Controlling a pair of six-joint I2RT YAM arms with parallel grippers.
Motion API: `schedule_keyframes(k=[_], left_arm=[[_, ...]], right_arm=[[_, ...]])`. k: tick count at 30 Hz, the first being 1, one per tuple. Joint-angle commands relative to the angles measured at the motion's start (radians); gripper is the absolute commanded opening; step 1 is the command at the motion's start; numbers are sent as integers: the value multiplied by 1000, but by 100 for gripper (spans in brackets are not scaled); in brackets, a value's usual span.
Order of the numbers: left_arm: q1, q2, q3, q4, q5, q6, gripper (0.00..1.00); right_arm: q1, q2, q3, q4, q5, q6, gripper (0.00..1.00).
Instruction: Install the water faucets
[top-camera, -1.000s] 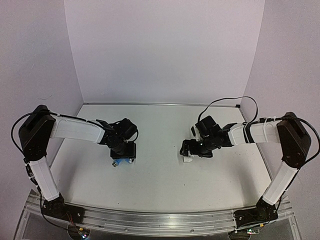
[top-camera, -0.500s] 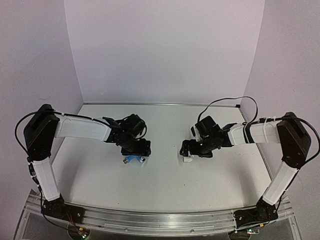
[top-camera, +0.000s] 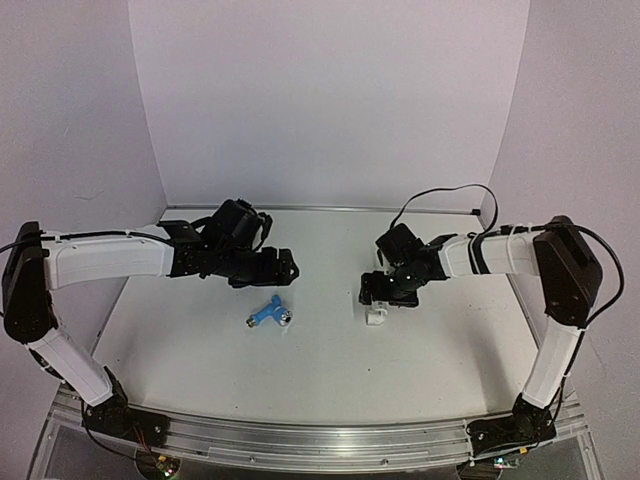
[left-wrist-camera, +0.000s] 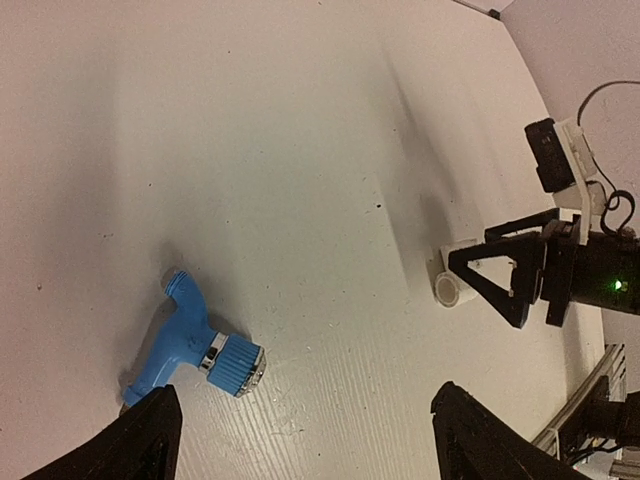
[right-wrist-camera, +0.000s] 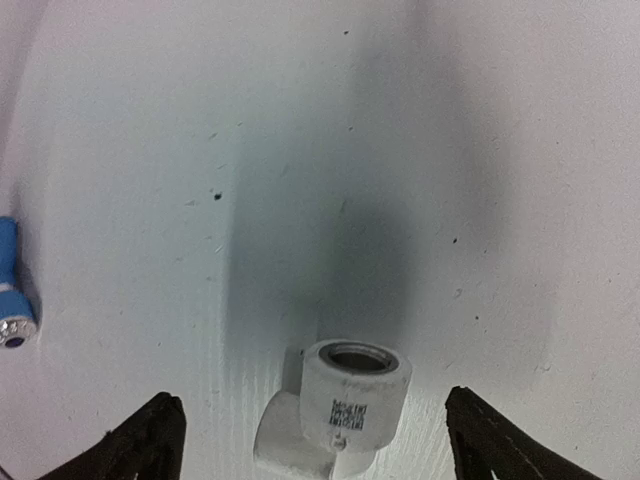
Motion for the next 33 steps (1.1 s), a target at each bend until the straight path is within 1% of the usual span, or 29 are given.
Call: schedule_keyframes(k=[1,3,6,9,12,17,22,25,28,31,33], left_arm=[[1,-40,-35,22,0,-8,90],[1,-45,-43,27,3,-12,90],[1,-52,-57,30,2,-12,90],[1,-57,-64,32,1,-11,90],[2,-58,-68,36,-1,-10,90],[1,-58,-75,45,0,-11,91],[1,-66,-82,54,5,-13,91],[1,-70,-90,61,9,-14,91],[2,-75,-100,75,21,-18,92],[1,-75,-110,96,46,-22,93],[1,-79,-124,130,90,-27,94]], right_arm=[[0,92,103,-138,116,38,81],[1,110,116,-139,109,42,78],[0,144,148,-159,105,37,69],[2,160,160,-174,107,28,63],[2,157,162,-174,85,18,58],[3,137,151,-146,39,1,46],[2,73,86,-53,-4,1,33],[3,21,27,26,-45,1,29],[2,-21,-19,104,-85,5,22],[3,-45,-54,175,-170,3,19],[2,-64,-97,273,-256,18,19]])
